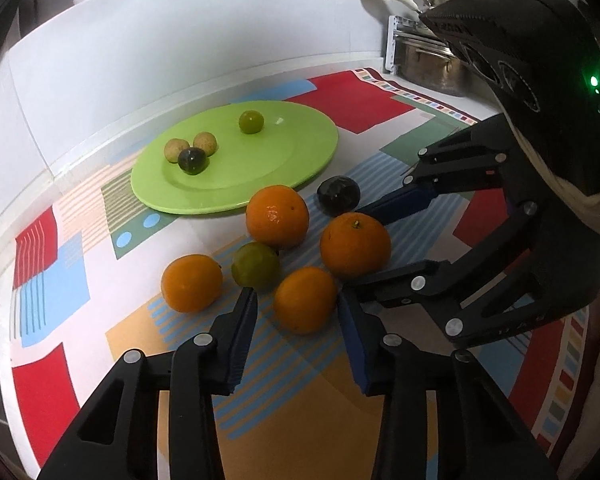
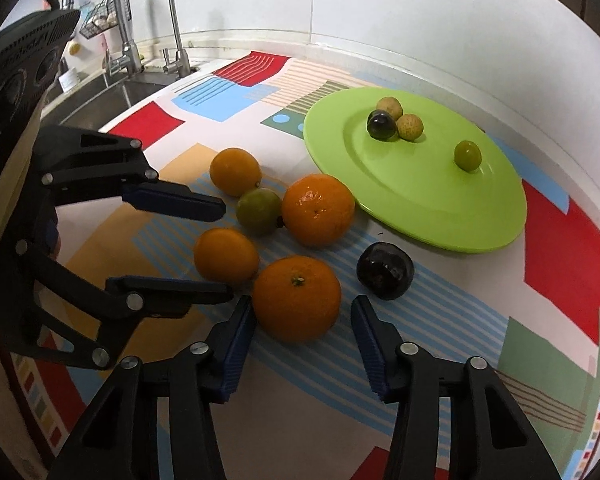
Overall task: Organize fruits
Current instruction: 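Lower both grippers toward the oranges on the cloth, then close the left gripper on an orange while the right gripper grasps a large orange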
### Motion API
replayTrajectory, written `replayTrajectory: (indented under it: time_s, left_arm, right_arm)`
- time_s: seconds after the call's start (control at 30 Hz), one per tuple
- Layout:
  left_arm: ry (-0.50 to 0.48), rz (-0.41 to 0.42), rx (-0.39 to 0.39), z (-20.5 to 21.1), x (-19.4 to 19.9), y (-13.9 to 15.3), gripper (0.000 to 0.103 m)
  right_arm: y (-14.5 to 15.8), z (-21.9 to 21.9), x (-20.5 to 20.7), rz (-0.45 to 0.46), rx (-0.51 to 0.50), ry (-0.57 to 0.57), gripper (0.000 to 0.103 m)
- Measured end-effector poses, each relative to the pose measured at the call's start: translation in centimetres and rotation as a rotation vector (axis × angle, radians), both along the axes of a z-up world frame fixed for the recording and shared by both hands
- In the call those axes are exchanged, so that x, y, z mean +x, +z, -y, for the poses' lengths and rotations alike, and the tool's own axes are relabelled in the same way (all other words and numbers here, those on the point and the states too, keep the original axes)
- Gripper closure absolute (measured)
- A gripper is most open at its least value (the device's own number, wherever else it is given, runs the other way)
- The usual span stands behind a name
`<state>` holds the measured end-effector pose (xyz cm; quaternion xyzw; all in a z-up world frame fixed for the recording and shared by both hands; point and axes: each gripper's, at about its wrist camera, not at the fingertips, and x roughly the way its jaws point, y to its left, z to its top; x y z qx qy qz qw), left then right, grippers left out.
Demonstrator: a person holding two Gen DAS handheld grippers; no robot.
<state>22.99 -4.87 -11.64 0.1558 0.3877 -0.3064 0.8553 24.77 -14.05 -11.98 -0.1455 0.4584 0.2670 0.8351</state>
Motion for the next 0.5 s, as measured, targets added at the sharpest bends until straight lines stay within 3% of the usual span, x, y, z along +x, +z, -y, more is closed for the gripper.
replayTrajectory:
  time_s: [0.13, 0.5]
  left_arm:
    - [0.003, -0.014, -0.011, 0.1, 0.0, -0.1, 0.07]
    - [0.092, -0.042, -0.054, -0.5, -0.4, 0.6, 0.07]
  right_arm:
    - [0.0, 0.0, -0.1, -0.004, 0.014, -0.004, 0.06]
    - [0.7, 1.1, -0.8, -0.007, 0.075, -0.106, 0.061]
